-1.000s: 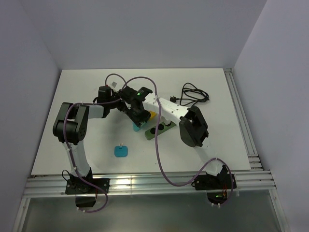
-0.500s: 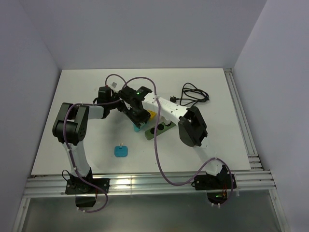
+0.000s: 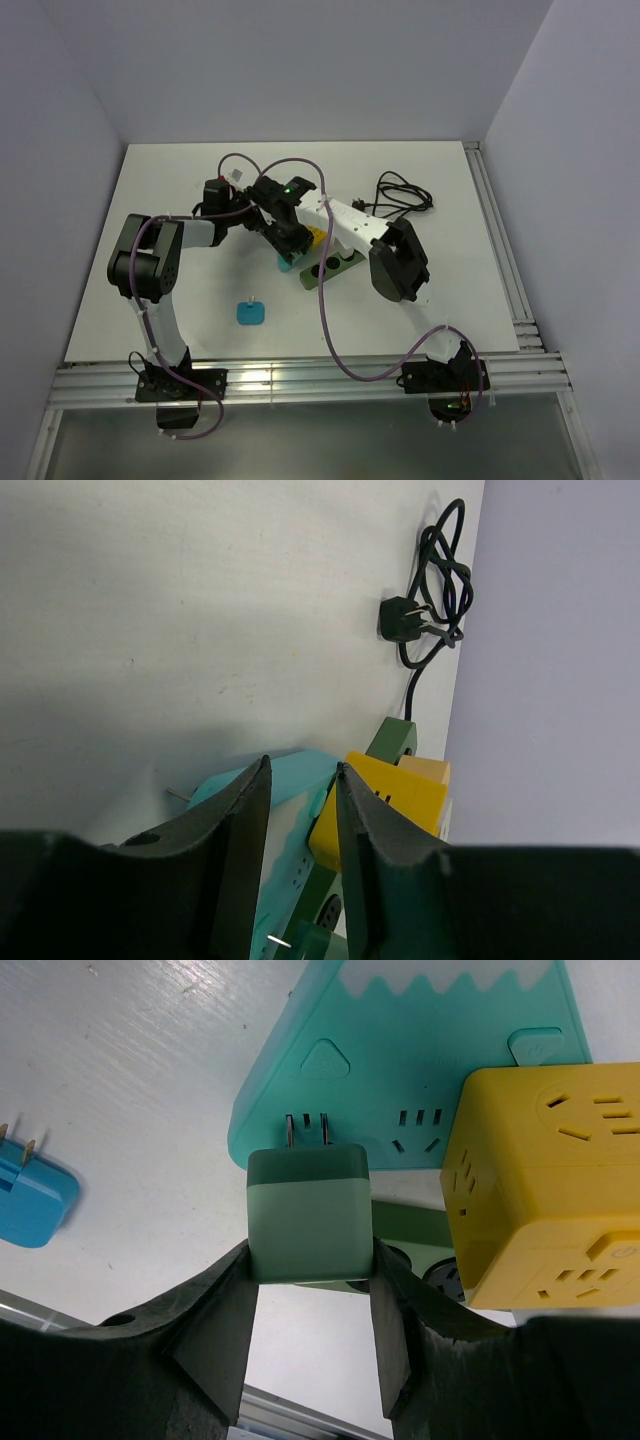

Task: Insert the plug
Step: Insert the plug into the socket.

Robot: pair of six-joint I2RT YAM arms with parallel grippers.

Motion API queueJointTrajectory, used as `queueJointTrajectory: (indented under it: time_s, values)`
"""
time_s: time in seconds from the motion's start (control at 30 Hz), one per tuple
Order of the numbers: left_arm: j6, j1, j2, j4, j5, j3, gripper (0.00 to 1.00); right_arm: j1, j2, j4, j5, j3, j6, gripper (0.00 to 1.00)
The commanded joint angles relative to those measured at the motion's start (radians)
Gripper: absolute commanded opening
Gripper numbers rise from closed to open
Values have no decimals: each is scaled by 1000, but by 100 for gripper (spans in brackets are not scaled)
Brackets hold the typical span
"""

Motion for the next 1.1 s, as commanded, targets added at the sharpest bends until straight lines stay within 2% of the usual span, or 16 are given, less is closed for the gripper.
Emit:
queueJointTrajectory:
  time_s: [0.0, 0.53, 1.07]
  values:
    - [1, -9, -36, 42, 6, 5, 37, -10, -8, -8, 1, 12, -3, 0]
    - [-66, -50, -62, 171, 9, -112, 35, -22, 21, -21, 5, 59, -9, 0]
    - [-69, -67, -82, 179, 11, -141, 34, -38, -22, 24, 62, 55, -3, 2]
